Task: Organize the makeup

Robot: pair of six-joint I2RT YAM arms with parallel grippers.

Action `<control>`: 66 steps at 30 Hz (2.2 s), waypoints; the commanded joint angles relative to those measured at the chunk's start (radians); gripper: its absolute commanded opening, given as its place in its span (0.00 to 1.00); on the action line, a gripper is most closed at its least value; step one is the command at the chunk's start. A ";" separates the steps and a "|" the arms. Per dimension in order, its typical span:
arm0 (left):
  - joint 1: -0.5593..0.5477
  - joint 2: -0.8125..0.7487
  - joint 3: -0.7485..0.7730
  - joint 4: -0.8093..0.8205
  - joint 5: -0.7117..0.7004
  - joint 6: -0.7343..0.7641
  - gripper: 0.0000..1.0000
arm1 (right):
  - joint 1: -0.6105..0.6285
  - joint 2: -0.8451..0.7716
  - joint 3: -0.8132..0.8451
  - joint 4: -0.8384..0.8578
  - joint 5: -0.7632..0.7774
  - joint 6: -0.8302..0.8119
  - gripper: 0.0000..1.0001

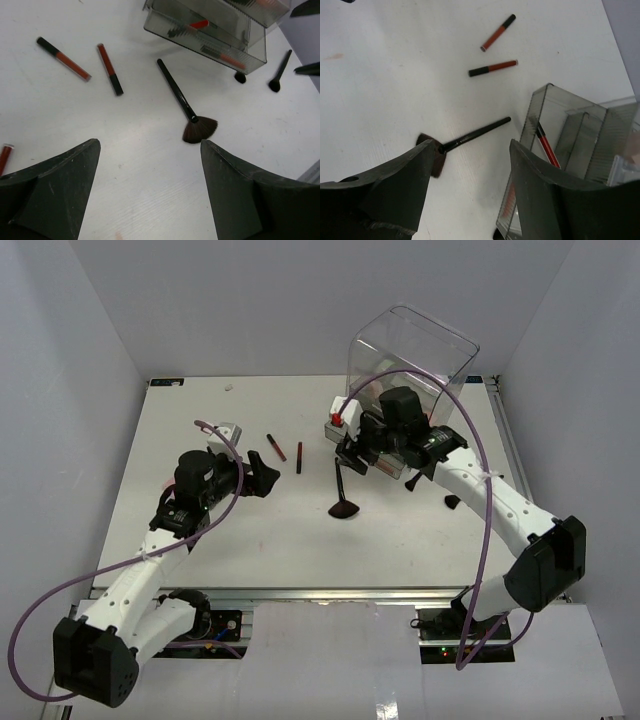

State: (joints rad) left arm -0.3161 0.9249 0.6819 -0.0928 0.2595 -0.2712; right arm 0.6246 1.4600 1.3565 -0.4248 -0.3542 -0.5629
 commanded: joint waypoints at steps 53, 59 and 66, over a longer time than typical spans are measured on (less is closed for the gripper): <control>0.009 -0.159 -0.019 -0.142 -0.297 -0.028 0.84 | 0.107 0.961 0.641 0.027 0.436 0.671 0.20; 0.008 -0.105 -0.024 -0.125 -0.219 -0.049 0.85 | 0.106 0.885 0.584 0.026 0.374 0.602 0.09; 0.021 -0.002 -0.022 -0.095 -0.113 -0.095 0.85 | 0.099 0.691 0.513 0.025 0.092 0.496 0.08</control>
State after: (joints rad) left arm -0.3092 0.8891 0.6647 -0.2302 0.0591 -0.3270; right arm 0.7258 2.3301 1.9021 -0.3883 -0.0627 0.0252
